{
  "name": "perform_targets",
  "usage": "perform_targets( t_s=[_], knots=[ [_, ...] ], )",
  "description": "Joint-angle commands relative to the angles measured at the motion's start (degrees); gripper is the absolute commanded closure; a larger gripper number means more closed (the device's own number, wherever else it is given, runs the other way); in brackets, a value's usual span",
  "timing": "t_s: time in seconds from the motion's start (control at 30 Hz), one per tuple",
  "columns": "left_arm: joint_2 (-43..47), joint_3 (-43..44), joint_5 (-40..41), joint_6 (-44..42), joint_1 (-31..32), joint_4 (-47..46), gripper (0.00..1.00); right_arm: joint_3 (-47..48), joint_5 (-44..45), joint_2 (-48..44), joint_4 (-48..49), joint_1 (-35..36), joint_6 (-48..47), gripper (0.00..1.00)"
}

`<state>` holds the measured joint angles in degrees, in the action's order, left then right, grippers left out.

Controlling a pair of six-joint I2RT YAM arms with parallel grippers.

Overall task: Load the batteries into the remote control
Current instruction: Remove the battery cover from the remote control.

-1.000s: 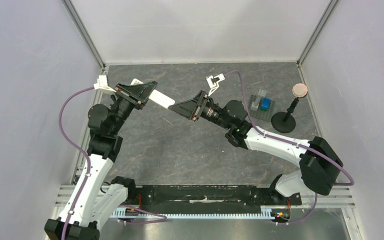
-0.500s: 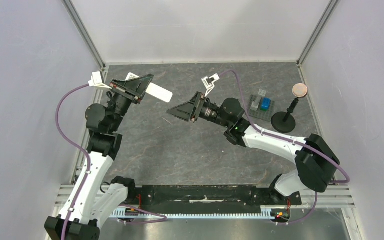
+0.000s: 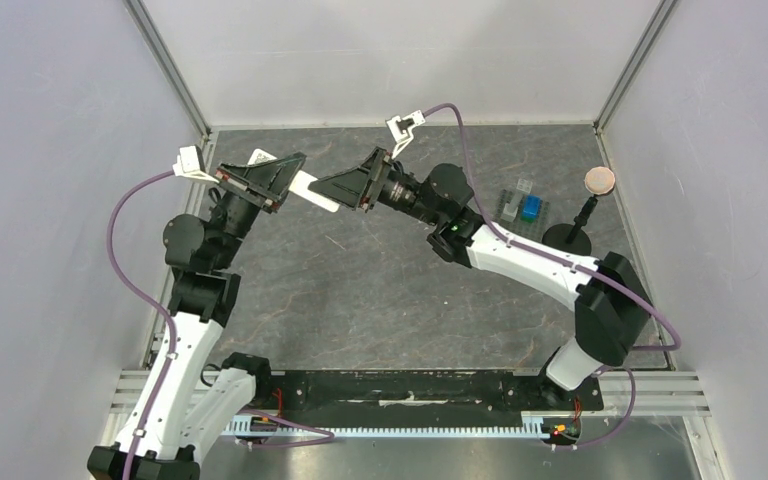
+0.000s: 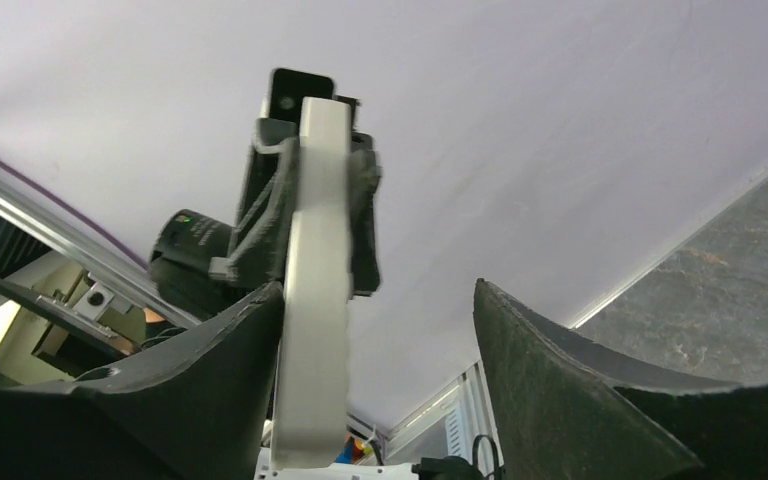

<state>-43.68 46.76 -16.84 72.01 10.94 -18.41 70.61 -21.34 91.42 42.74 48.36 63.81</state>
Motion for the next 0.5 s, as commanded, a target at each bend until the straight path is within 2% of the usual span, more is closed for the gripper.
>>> perform_targets(
  t_s=[0.0,0.13,0.33,0.47],
  knots=[
    [0.42,3.91,-3.02,0.93,-0.22,-1.23,0.98,4.25,-0.64,2.27,-2.94,-0.20,-1.28,0.32],
    [0.71,2.20,-2.12,2.09,-0.22,-3.05,0.98,4.86,-2.26,3.22,-3.68,-0.02,-0.70,0.45],
    [0.55,1.87,-1.37,2.04,-0.22,-4.23,0.98,1.05,-4.53,2.55,-0.47,-0.02,1.13,0.76],
    [-0.34,3.86,-1.00,0.74,-0.22,-2.74,0.98,-3.29,-7.17,1.68,4.17,-0.23,2.10,0.87]
  ],
)
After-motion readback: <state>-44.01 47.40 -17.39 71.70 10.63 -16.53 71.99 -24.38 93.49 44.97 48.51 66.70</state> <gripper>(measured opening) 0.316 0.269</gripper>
